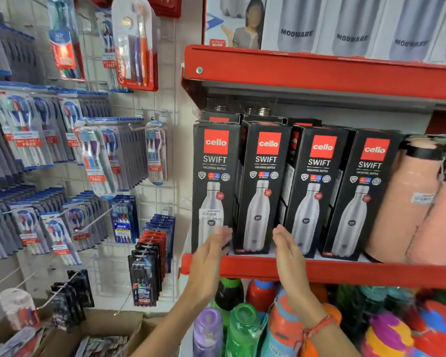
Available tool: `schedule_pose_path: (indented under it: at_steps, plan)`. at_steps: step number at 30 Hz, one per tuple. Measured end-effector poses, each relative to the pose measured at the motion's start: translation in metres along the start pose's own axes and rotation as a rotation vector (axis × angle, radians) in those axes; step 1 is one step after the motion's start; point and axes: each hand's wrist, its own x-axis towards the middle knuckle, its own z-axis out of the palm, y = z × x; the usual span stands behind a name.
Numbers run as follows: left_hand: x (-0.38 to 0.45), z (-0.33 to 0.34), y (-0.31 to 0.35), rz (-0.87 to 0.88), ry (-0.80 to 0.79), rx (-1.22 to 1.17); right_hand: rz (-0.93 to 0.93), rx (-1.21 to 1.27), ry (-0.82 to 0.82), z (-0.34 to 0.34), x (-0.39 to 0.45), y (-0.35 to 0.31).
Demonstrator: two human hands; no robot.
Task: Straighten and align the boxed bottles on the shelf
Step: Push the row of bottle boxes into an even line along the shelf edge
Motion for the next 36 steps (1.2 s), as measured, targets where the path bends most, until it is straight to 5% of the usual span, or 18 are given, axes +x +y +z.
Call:
schedule_pose_path:
  at_steps: [3, 14, 26, 31, 36]
  plan:
    - [0.0, 0.026, -0.008, -0.042, -0.106, 0.132, 0.036, -0.007, -0.105, -0.006, 0.011, 0.005]
    - [-0.005, 0.053, -0.02, -0.086, -0.01, 0.129, -0.014, -0.11, -0.262, -0.017, 0.015, 0.014]
    - [-0.007, 0.071, -0.018, -0.086, 0.137, 0.093, -0.115, -0.414, -0.176, 0.002, 0.033, 0.009]
    - [-0.007, 0.073, -0.017, -0.083, 0.134, 0.089, -0.035, -0.389, -0.066, -0.001, 0.044, 0.016]
    - [-0.001, 0.076, -0.019, -0.087, 0.132, 0.135, -0.011, -0.38, -0.14, -0.005, 0.047, 0.014]
